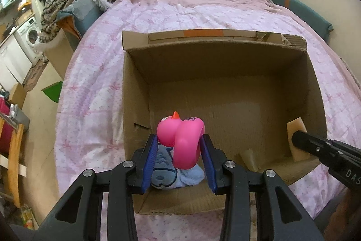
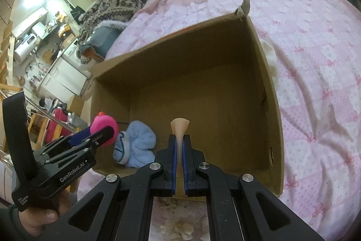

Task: Organize soft objects
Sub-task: 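Carry the pink duck with the left gripper over the box, then lower the duck onto the blue sock and open the left gripper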

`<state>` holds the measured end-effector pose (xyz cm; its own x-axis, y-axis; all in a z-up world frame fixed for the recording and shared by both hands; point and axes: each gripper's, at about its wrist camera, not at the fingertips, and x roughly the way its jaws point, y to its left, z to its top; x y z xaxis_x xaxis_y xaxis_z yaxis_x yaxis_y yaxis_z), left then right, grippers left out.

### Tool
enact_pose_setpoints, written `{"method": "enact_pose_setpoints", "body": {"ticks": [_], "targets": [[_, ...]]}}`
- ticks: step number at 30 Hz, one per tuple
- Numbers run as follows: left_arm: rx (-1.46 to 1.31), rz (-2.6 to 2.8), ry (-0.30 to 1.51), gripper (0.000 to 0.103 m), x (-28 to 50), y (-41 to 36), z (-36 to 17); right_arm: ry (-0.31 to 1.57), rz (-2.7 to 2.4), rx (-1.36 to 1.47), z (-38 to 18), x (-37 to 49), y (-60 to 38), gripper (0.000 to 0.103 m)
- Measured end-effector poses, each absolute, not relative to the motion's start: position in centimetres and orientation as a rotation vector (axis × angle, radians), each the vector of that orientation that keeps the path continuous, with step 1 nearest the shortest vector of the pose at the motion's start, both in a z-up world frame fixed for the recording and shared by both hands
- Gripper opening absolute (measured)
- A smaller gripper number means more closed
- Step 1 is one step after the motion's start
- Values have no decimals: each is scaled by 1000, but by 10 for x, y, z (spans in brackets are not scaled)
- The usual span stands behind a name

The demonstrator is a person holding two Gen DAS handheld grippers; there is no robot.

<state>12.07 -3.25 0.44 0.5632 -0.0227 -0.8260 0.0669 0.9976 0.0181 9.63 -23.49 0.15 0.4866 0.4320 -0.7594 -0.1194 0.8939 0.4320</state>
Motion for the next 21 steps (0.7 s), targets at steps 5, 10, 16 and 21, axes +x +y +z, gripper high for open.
{"method": "enact_pose_setpoints", "body": {"ticks": [5, 10, 16, 21], "targets": [[74, -49, 973, 36, 120, -35, -6, 1062, 323, 322, -10, 99, -231, 7], [87, -60, 977, 36, 119, -36, -10, 1094, 306, 305, -18, 98, -230, 7], [78, -59, 992, 36, 119, -34, -15, 1119, 296, 309, -23, 99, -231, 7], [72, -54, 1007, 36, 121, -32, -18, 1127, 295, 306, -24, 101, -227, 7]]}}
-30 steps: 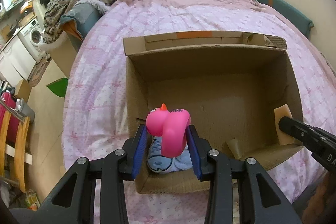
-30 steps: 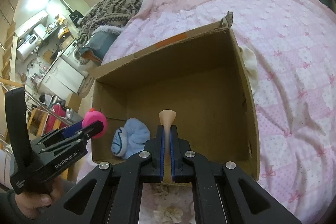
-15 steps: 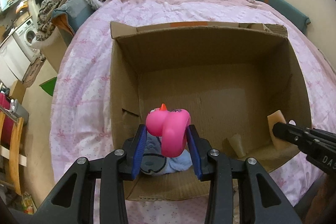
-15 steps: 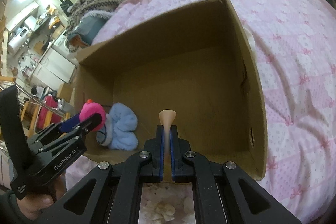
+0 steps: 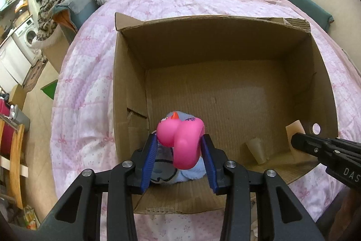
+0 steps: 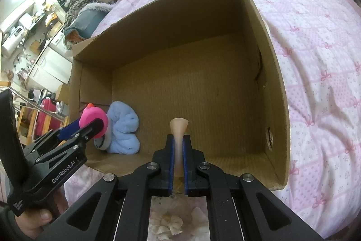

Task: Organize soft objects
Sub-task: 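Lower the duck onto the blue sock and open the left gripper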

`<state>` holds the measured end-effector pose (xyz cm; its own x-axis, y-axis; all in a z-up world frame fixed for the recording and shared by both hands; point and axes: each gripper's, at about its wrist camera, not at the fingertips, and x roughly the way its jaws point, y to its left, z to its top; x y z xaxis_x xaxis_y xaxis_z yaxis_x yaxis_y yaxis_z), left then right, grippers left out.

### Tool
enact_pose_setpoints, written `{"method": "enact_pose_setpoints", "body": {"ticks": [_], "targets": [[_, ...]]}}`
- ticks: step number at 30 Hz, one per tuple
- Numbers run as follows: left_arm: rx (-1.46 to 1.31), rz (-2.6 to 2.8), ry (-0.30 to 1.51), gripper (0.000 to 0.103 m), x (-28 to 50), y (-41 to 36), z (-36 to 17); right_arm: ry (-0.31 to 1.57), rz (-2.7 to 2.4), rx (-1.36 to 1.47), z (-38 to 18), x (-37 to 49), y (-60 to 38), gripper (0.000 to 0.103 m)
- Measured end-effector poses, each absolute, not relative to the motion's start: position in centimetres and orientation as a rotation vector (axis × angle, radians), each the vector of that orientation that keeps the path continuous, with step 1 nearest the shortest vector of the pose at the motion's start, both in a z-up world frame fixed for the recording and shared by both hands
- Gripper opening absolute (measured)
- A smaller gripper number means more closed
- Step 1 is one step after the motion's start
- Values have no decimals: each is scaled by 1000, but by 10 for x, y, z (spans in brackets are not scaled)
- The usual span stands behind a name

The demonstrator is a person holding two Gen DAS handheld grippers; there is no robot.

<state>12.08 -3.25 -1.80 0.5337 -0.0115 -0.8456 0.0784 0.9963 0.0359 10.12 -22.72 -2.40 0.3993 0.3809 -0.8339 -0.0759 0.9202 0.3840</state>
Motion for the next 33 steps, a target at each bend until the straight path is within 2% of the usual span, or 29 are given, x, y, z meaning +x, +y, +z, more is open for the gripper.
{"method": "enact_pose_setpoints", "body": {"ticks": [16, 26, 28, 29, 33], "targets": [[74, -53, 1027, 36, 120, -35, -22, 1145, 318, 298, -28, 104, -223, 7], [86, -66, 988, 37, 114, -38, -13, 1106, 337, 323, -21, 102, -224, 11], [82, -67, 990, 42, 114, -39, -12, 1096, 340, 324, -19, 101, -225, 14], [80, -65, 990, 48, 114, -38, -12, 1094, 339, 323, -19, 101, -225, 15], [75, -58, 983, 60, 113, -38, -9, 1098, 326, 334, -20, 101, -229, 19]]}}
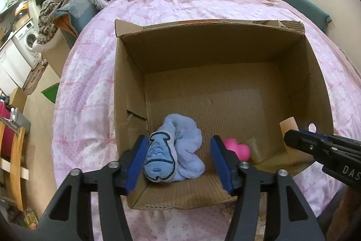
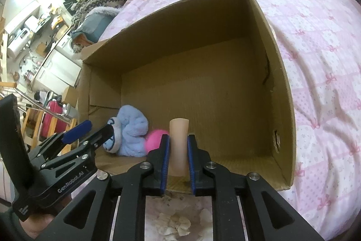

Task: Organize soft objects
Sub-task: 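Lower the duck onto the blue sock and open the left gripper, then withdraw both open grippers from the box toward the items on the bedspread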

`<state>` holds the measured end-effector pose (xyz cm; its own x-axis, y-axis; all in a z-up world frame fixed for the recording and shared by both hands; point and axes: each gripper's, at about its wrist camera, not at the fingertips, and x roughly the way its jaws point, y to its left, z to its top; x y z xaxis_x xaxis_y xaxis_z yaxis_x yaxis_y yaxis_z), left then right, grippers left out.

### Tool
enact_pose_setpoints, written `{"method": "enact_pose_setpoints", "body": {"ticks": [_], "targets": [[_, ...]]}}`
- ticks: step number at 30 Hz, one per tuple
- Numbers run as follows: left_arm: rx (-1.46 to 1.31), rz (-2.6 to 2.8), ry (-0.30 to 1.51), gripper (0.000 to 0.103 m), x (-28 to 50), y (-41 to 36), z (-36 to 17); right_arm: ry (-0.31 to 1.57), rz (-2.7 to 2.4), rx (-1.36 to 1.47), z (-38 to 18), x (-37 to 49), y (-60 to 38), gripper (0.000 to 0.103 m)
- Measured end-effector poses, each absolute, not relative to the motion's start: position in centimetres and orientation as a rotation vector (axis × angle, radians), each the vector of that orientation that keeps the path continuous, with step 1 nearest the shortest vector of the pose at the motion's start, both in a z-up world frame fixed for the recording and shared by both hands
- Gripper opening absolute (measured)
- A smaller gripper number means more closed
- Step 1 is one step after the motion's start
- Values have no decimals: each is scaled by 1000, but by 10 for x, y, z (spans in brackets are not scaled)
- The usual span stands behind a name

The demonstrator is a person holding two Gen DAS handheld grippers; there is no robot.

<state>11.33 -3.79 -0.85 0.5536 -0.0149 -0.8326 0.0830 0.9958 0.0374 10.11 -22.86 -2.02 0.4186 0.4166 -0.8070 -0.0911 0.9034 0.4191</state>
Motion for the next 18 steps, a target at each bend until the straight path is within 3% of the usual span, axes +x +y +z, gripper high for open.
{"method": "enact_pose_setpoints", "body": {"ticks": [5, 6, 7, 8, 18], "targets": [[64, -36, 962, 64, 113, -36, -1, 1084, 298, 352, -19, 102, -234, 31], [65, -33, 956, 64, 113, -36, 0, 1077, 300, 362, -17, 102, -234, 41], [60, -35, 950, 64, 112, -35, 2, 1066, 299, 367, -15, 101, -235, 66], [51, -39, 944, 64, 112, -34, 4, 1046, 295, 372, -13, 100, -236, 75], [12, -27, 932, 64, 107, -28, 15, 975, 289, 394, 2, 99, -241, 77]]}}
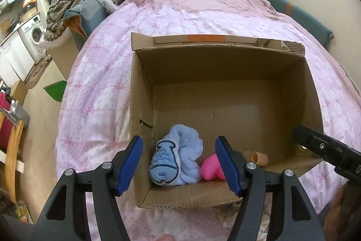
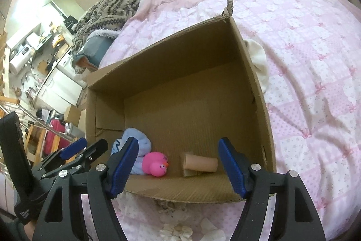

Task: Organize soft objects
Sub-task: 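Withdraw both open grippers from the box toward the items on the bedspread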

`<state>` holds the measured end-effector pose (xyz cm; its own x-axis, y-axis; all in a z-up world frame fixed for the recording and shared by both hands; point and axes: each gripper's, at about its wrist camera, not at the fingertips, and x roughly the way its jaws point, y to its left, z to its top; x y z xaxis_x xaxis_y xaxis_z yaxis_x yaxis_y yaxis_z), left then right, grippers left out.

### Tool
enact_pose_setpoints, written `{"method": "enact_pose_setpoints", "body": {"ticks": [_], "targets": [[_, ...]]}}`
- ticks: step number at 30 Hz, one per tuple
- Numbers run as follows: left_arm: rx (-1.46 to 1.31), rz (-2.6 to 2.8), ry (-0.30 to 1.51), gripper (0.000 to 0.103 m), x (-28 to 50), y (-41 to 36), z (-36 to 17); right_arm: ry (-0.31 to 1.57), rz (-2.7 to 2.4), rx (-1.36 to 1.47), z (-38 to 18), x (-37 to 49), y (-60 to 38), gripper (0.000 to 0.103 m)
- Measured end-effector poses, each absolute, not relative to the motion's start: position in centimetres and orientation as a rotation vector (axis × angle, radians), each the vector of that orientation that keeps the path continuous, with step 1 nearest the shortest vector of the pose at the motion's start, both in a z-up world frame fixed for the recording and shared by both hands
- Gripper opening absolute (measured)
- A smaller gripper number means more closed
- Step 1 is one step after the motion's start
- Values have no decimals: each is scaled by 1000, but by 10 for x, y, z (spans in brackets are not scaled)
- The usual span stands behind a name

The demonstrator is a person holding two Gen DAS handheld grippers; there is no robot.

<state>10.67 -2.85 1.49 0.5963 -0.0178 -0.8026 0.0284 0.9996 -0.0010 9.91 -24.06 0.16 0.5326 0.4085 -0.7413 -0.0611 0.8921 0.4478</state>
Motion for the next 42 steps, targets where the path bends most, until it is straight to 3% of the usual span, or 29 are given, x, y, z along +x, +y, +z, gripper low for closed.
{"method": "enact_pose_setpoints", "body": {"ticks": [3, 5, 6, 9, 15, 42], "targets": [[15, -17, 917, 65, 103, -28, 19, 962, 292, 392, 5, 98, -240, 77], [15, -9, 906, 81, 99, -27, 23, 958, 296, 383, 8, 94, -241, 78], [8, -12, 898, 87, 97, -26, 25, 956, 299, 378, 9, 93, -241, 83], [-16, -29, 882, 94, 91, -23, 33, 950, 302, 363, 14, 87, -241, 103], [-26, -37, 856, 102, 75, -17, 46, 904, 283, 344, 28, 73, -246, 103], [-106, -18, 932, 102, 18, 7, 28, 973, 165, 279, 13, 16, -267, 103]]}}
